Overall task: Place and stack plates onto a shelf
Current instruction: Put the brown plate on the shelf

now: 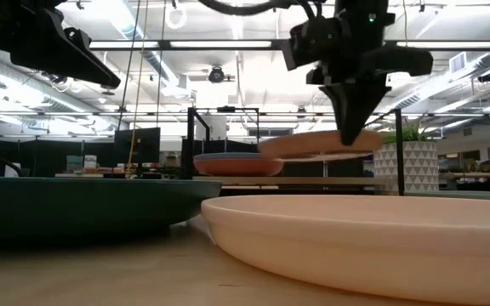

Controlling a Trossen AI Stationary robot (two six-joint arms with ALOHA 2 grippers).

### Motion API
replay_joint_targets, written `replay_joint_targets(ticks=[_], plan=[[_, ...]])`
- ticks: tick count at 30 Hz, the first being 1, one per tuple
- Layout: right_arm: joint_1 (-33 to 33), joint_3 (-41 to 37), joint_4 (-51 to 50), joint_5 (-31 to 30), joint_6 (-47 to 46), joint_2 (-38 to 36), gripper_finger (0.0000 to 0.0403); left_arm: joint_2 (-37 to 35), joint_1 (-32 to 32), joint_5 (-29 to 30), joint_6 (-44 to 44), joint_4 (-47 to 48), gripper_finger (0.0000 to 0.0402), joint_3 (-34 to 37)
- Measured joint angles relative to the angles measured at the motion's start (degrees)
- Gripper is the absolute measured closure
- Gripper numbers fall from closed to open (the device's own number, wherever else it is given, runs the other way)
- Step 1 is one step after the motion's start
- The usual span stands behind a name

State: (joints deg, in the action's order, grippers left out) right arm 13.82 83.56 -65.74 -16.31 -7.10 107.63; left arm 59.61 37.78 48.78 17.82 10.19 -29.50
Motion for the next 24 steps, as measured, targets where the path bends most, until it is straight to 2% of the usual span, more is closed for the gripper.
replay_joint_targets(ticks=[5,9,15,24], plan=[[-2.2,0.0,-5.2,-0.6,-3.5,0.0,0.0382,0.0,0.0,0.0,0.0,0.2,0.0221,0.0],[-4.0,0.0,-6.7,-2.9,-5.2,-0.3,0.0381,0.0,0.0,0.0,0.1,0.4,0.0221,0.0],[-8.2,-2.1,-6.6,-3.1,-4.9,-2.0,0.0381,0.0,0.0,-0.9,2.5,2.4,0.0221,0.0],[-15.0,-10.4,3.2,-3.3,0.6,-8.8,0.0381,0.0,-0.1,-1.0,2.5,2.3,0.0221,0.0]])
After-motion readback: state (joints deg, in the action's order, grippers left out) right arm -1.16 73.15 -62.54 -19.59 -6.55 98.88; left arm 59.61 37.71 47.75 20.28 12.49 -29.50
